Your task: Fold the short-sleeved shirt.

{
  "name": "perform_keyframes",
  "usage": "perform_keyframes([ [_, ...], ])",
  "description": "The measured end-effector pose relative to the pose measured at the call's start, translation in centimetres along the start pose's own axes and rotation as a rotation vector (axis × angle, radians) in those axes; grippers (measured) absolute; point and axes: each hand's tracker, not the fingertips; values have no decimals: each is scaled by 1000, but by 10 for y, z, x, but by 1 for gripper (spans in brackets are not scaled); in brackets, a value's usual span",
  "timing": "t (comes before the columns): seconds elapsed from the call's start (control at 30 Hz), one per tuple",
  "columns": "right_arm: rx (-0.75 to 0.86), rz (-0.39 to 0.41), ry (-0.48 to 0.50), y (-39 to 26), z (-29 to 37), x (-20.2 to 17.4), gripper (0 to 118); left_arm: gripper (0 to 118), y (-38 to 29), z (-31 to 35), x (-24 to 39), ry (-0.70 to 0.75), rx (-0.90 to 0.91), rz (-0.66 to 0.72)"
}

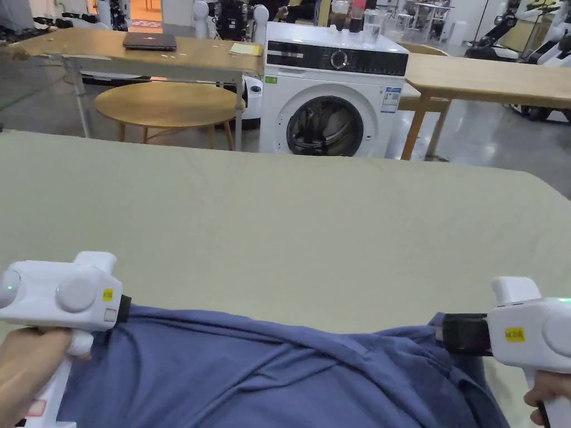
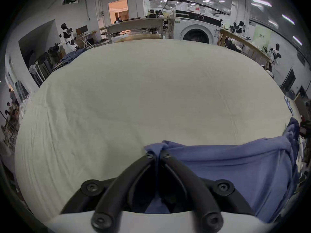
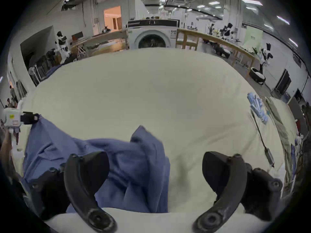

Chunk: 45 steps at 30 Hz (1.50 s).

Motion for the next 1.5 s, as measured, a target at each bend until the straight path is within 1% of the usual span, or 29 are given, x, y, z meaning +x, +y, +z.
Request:
perform_keyframes([
  [0.07, -15, 5, -20, 4, -15, -1, 109, 0, 0, -1, -1, -2, 0, 2],
  [0.1, -5, -5, -36, 4, -21, -1, 99, 0, 0, -2, -1, -2, 1, 1],
  [0.17, -21, -19, -30, 4, -30, 2, 36, 0, 0, -6, -1, 0, 1, -4],
  [0.2, -56, -45, -3, 4, -36, 3, 6, 0, 0, -6, -1, 2, 2, -5],
  [0.23, -51, -48, -27, -1, -39, 2, 2, 0, 0, -7, -1, 3, 2, -5],
  [0.3, -63, -30, -3, -5, -42, 0, 1, 0, 0, -8, 0, 3, 0, -6],
  [0.37, -56, -25, -15, -6, -44, -1, 1, 0, 1, -9, 0, 5, -4, -10],
  [0.43, -60, -46, -8, -4, -42, 0, 1, 0, 1, -5, 1, 11, 0, -7],
  [0.47, -52, -74, -1, -1, -41, 4, 1, 0, 1, -1, 2, 17, 7, -8],
  [0.53, -38, -95, 15, 1, -24, 7, 1, 0, 0, 8, -1, 27, 46, -8],
  [0.63, 12, -79, 44, 6, 10, 14, 1, 0, 4, 34, -12, 8, 71, 8],
  [0.7, 48, -70, 52, 9, 39, 17, 1, 0, 5, 66, -16, 10, 104, 15],
  [0.8, 130, -80, 73, 18, 84, 26, 1, 0, 11, 106, -32, 13, 170, 44],
  [0.93, 228, -88, 128, 34, 151, 30, 1, 0, 22, 175, -47, 12, 270, 57],
  [1.1, 349, -57, 124, 60, 228, 26, 1, 0, 43, 269, -56, -16, 412, 80],
  [1.23, 429, -71, 135, 83, 286, 29, 1, 0, 55, 339, -50, 10, 501, 47],
  [1.37, 475, -89, 143, 110, 327, 35, 1, 0, 75, 386, -47, 3, 555, 59],
  [1.43, 492, -126, 162, 129, 336, 40, 1, 0, 92, 398, -44, 6, 571, 64],
  [1.5, 496, -136, 164, 149, 338, 42, 1, 0, 106, 404, -40, 24, 593, 69],
])
